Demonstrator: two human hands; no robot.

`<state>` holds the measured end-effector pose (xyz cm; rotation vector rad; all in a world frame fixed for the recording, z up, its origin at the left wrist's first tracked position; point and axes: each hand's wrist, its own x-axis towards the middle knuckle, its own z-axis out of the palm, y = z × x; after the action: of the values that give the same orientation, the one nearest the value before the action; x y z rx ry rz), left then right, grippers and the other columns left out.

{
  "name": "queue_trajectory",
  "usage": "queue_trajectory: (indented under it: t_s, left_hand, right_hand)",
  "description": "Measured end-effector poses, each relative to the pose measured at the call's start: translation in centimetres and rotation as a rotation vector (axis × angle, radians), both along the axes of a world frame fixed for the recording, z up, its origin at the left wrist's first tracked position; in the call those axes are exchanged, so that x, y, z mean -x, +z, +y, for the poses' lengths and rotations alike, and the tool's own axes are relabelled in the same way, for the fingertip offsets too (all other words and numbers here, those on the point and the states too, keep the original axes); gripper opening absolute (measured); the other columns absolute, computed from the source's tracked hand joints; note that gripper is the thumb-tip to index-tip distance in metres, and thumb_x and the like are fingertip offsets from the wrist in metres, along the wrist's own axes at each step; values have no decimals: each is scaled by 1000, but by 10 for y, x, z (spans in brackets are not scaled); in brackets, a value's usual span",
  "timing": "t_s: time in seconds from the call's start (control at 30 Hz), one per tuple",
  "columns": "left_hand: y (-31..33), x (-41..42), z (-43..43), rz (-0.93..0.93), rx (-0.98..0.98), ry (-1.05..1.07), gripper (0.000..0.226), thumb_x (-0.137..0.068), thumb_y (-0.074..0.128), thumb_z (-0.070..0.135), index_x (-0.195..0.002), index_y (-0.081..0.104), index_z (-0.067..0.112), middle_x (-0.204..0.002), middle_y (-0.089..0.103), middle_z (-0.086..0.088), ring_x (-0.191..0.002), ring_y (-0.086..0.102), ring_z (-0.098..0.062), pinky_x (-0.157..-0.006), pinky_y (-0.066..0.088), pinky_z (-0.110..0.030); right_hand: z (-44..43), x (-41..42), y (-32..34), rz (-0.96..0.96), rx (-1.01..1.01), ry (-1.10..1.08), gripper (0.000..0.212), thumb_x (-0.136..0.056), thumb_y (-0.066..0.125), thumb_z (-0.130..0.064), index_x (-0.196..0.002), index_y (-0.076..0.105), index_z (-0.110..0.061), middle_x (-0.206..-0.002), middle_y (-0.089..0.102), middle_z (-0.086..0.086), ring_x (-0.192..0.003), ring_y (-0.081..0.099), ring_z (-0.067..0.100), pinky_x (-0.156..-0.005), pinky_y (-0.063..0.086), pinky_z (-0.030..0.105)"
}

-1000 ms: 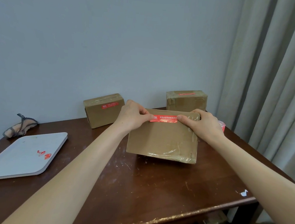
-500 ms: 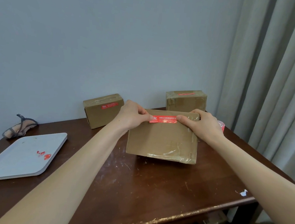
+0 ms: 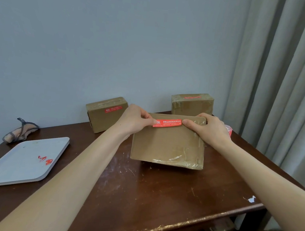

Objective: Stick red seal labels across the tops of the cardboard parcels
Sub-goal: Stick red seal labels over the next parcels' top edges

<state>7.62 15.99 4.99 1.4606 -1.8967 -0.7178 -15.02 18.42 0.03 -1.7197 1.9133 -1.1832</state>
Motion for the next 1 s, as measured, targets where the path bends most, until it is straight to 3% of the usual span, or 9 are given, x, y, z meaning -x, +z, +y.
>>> queue_trajectory:
  t_s: [0.17, 0.3, 0.43, 0.53, 0.6, 0.7, 0.83, 0.93, 1.0]
  left_hand:
    - [3, -5, 5, 116, -26, 9, 16, -82, 71, 26, -72, 69, 14, -79, 64, 3, -79, 55, -5, -65, 36, -16]
    - [1, -11, 6, 247, -31, 11, 12, -80, 73, 26, -70, 72, 20, -81, 68, 4, -86, 58, -11, -89, 43, -28]
    - [-5, -15, 7, 292, -76, -5, 11, -78, 75, 29, -71, 73, 22, -86, 70, 7, -96, 59, -11, -94, 43, -33]
    - [-10, -16, 10, 335, -134, -13, 9, -80, 74, 25, -78, 73, 16, -96, 71, 0, -102, 60, -14, -97, 49, -38]
    - [-11, -16, 11, 364, -178, -18, 10, -81, 73, 22, -83, 72, 11, -100, 70, -2, -102, 61, -12, -97, 49, -42]
    - [-11, -15, 10, 360, -167, -7, 13, -81, 73, 23, -83, 71, 10, -96, 68, 1, -93, 59, -10, -93, 49, -41]
    - [-5, -8, 6, 272, 5, 44, 15, -78, 74, 23, -66, 66, 16, -73, 61, 1, -76, 53, -14, -83, 48, -34]
    - [3, 0, 4, 272, 50, 49, 14, -76, 73, 16, -65, 65, 15, -70, 60, -2, -72, 53, -15, -85, 52, -44]
    - [7, 6, 3, 279, 62, 27, 15, -77, 72, 14, -65, 64, 16, -68, 59, -3, -69, 53, -15, -76, 53, -38]
  right_hand:
    - [3, 2, 1, -17, 12, -8, 39, -75, 66, -63, -88, 65, -27, -76, 62, -15, -80, 61, 12, -65, 51, 30]
    - [9, 4, 4, -46, 48, 9, 35, -74, 71, -58, -96, 68, -31, -87, 65, -11, -79, 60, 9, -53, 44, 23]
    - [13, 7, 2, -17, 94, 52, 48, -72, 79, -47, -113, 67, -25, -109, 59, -10, -100, 51, 5, -71, 38, 14]
    - [17, 10, -5, 36, 130, 104, 50, -69, 84, -34, -113, 68, -17, -116, 57, -9, -104, 47, 4, -75, 28, -5]
    - [17, 11, -11, 92, 137, 125, 49, -68, 85, -29, -111, 69, -15, -121, 56, -6, -106, 49, 6, -76, 23, -9]
    - [19, 14, -17, 107, 131, 152, 48, -68, 85, -31, -112, 68, -17, -127, 54, -6, -108, 48, 6, -82, 29, 4]
    - [20, 19, -12, 155, 118, 161, 47, -74, 72, -52, -112, 65, -27, -123, 52, -16, -116, 46, 5, -89, 32, 22]
    - [19, 14, 5, -20, 226, 80, 38, -77, 64, -56, -103, 68, -29, -108, 63, -15, -104, 56, 7, -87, 45, 27]
    - [17, 6, 24, -193, 208, 73, 27, -79, 67, -51, -92, 70, -28, -92, 68, -13, -89, 61, 7, -77, 46, 23]
